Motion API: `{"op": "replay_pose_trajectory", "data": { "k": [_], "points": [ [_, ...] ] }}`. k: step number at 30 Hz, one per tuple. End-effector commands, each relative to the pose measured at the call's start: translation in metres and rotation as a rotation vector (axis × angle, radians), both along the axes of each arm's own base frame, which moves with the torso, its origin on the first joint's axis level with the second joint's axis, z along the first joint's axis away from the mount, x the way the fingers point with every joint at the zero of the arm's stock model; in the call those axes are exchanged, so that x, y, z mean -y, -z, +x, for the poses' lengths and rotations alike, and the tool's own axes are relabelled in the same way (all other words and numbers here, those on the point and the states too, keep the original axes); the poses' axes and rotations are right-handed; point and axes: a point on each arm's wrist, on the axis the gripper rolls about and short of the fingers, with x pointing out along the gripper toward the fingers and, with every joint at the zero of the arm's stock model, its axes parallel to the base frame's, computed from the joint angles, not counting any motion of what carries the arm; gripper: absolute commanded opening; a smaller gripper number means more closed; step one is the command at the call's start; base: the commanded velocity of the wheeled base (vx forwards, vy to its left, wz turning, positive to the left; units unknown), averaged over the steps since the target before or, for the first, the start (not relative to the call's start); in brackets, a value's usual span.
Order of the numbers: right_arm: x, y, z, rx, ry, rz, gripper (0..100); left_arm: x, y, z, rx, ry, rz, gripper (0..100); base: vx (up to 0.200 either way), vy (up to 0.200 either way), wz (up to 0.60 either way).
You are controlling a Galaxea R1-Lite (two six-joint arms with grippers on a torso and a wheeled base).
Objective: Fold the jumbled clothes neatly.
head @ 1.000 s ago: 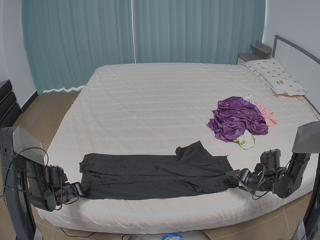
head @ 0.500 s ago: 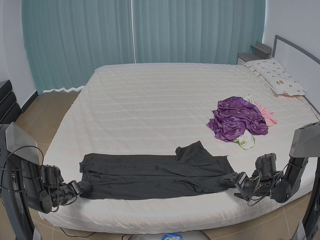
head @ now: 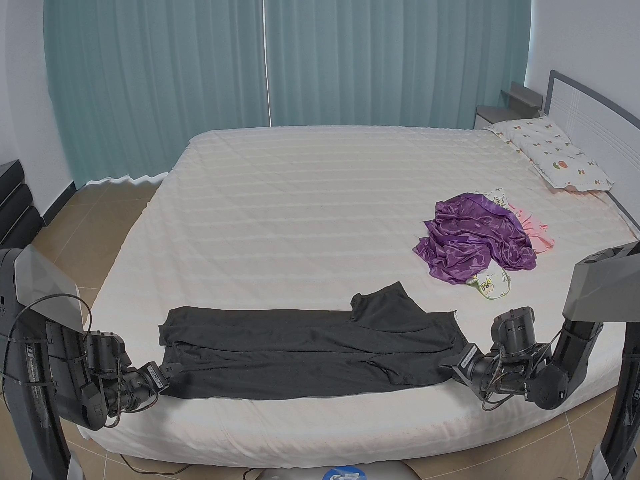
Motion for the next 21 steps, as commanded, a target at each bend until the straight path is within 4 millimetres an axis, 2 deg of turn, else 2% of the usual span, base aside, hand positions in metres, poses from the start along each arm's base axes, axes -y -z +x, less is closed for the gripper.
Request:
{"op": "replay_pose_trajectory", "data": {
  "k": [1,10,14,17,21],
  "points": [
    [-0.011,0.013,0.003,-0.011,-0.001,-0.052,0,0.000,0.002,-0.001,-0.007,-0.002,-0.002,100,0.000,0.000,0.00],
    [-0.007,0.005,-0.001,0.011,0.009,-0.072,0,0.000,0.002,-0.001,-0.007,-0.003,-0.001,100,0.000,0.000,0.00],
    [0.003,-0.005,-0.003,0.030,0.029,-0.074,0,0.000,0.002,-0.001,-0.007,-0.003,-0.001,100,0.000,0.000,0.00],
    [0.012,-0.004,0.001,0.037,0.044,-0.092,0,0.000,0.002,-0.001,-0.007,-0.003,-0.001,100,0.000,0.000,0.00],
    [0.014,-0.004,0.000,0.033,0.040,-0.094,0,0.000,0.002,0.000,-0.005,-0.003,-0.001,100,0.000,0.000,0.00]
  ]
}}
